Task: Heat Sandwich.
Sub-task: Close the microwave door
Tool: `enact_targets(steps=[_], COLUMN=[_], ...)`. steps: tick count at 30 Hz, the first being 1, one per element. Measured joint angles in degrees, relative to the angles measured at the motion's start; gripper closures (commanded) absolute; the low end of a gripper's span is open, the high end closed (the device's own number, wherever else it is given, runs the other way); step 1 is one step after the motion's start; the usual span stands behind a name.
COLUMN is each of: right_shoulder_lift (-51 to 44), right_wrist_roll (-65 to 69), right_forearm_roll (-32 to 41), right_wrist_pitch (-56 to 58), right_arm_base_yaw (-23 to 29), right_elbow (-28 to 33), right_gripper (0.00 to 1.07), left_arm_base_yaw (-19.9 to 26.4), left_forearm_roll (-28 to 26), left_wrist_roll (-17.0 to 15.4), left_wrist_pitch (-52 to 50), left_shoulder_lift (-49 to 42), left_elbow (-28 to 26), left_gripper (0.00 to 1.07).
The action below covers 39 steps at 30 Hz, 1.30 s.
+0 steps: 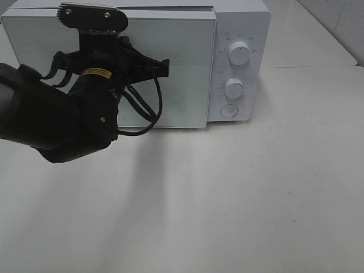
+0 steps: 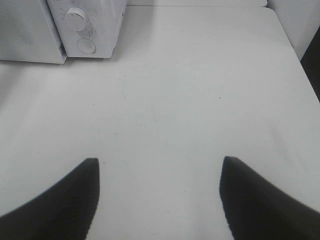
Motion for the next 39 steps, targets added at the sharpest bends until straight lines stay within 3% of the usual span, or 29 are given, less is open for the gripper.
enact_targets(steps=[19, 39], right_shoulder_lift=[0.0, 0.0], right_wrist_roll=[0.0, 0.0], right_forearm_roll=[0.0, 0.0], right_wrist_pitch=[0.0, 0.0], right_arm_base_yaw=[0.0, 0.0], right_elbow=[0.0, 0.0], right_gripper=[0.41, 0.41], left_arm_base_yaw=[-0.3, 0.5], left_forearm_roll=[-5.4, -6.4], left_wrist_roll=[0.0, 0.0], left_wrist_pitch=[-2.0, 2.7], left_shoulder_lift=[4.9, 3.7], left_elbow=[-7.2, -7.7], left_gripper=[1.07, 1.07])
